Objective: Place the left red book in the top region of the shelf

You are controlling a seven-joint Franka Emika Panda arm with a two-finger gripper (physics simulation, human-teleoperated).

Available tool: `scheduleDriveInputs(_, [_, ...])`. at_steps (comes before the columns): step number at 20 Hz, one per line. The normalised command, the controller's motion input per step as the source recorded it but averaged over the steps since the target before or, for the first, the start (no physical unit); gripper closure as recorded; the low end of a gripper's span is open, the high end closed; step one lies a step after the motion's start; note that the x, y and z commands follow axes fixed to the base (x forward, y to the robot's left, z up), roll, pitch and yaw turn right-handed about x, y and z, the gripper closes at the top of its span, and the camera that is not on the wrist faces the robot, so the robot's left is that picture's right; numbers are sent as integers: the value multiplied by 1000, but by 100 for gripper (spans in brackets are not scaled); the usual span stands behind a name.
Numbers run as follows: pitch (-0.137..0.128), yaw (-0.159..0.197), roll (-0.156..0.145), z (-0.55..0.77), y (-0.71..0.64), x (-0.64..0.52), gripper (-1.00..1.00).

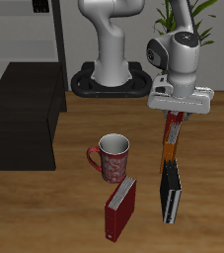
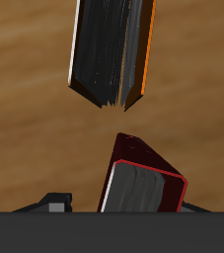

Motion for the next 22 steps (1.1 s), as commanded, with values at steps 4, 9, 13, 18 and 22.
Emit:
scheduleDriveInputs(4, [-1,3,-11,101,-13,21,100])
scheduleDriveInputs(9, [-32,27,-38,234,-50,-25,100])
scheduleDriveInputs(13, [-37,32,-55,249,-217,-13,100])
scheduleDriveInputs(18, [-22,37,-120,284,-324,7,100])
scheduleDriveInputs(22, [-56,36,-125,375,-315,-51,100])
